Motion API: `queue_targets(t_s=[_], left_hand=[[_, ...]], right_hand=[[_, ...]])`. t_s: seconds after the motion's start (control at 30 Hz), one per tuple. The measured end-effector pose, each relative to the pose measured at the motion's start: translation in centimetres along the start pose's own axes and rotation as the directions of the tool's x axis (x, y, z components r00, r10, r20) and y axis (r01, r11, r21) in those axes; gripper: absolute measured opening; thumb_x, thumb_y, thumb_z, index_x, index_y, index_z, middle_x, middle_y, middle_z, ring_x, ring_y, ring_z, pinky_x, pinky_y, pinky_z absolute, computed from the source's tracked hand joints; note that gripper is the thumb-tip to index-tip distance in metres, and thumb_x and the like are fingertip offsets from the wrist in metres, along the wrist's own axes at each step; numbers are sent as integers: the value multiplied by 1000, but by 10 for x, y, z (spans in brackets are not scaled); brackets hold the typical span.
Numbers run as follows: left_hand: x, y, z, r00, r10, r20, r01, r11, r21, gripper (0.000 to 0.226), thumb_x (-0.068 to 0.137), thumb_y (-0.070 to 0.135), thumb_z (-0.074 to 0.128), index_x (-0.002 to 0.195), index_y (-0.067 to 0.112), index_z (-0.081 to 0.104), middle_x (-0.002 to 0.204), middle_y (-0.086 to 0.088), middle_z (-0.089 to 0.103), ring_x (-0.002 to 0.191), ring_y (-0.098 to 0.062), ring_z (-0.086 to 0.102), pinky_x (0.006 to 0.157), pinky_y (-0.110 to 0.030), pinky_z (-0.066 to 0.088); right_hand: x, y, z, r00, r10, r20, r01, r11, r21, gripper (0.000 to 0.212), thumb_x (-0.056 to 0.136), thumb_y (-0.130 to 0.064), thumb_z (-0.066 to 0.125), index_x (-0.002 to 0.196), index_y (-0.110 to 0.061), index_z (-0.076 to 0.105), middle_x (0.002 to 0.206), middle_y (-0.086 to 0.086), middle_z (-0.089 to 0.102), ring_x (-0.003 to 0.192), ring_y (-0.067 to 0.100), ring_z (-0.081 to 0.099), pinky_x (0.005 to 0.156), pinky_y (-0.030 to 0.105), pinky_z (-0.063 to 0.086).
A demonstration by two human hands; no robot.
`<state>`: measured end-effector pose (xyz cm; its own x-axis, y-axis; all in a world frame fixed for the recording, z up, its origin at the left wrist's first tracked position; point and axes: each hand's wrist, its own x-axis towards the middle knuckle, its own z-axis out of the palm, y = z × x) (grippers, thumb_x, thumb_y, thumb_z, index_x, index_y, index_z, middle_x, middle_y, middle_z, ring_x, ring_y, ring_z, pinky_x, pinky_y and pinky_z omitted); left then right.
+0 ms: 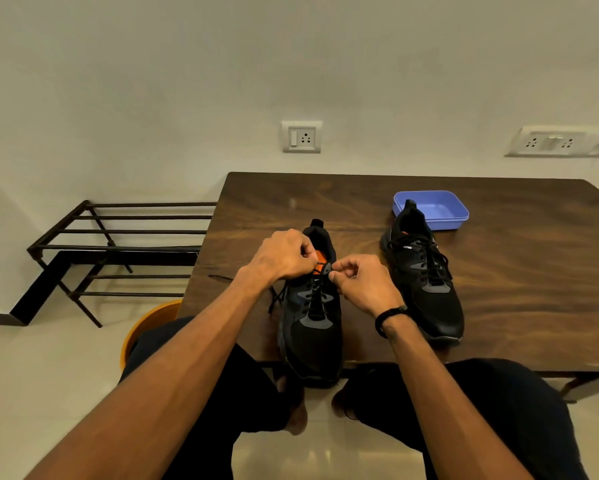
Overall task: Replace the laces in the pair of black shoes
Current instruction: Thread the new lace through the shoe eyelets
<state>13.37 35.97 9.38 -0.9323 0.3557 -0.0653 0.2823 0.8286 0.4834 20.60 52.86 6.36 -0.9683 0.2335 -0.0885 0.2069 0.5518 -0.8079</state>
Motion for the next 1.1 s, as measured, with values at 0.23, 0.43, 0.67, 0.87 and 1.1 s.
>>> queue_targets(t_s=[0.23,0.43,0.67,0.87,1.1], left_hand=[[6,3,-2,995,53,83,-56,998,36,13,89,24,70,78,23,77,82,15,72,82,-9,69,80,-37,59],[6,0,-3,983,113,143,-118,993,27,13,92,19,68,82,23,74,89,9,65,89,-15,65,85,-40,56],[2,6,-1,981,85,176,-118,976,181,27,98,29,59,73,38,53,111,-4,41,95,-26,55,94,-49,52],[3,5,14,994,48,94,-60,990,127,19,100,24,55,89,19,68,115,-9,44,100,-26,56,94,-41,50],[8,2,31,988,-142,65,147,985,-91,30,102,20,52,102,4,78,115,-16,71,111,-29,60,100,-42,51]], right_hand=[[4,5,2,1000,24,10,-25,1000,14,14,93,-12,71,101,-22,77,82,-4,77,90,10,75,88,39,62],[5,6,3,1000,9,3,-9,1000,3,13,92,-13,73,95,-25,77,76,-5,76,84,7,74,88,39,62],[6,8,2,1000,-6,15,7,1000,-27,15,93,-13,71,101,-23,78,82,-5,76,84,8,73,88,36,62],[3,5,-1,999,-29,18,30,998,-61,16,92,-14,73,105,-21,78,86,-7,76,80,3,68,84,25,59],[-1,2,-2,999,-25,24,26,998,-65,17,90,-13,77,104,-22,77,81,-10,74,72,-4,65,76,18,57]])
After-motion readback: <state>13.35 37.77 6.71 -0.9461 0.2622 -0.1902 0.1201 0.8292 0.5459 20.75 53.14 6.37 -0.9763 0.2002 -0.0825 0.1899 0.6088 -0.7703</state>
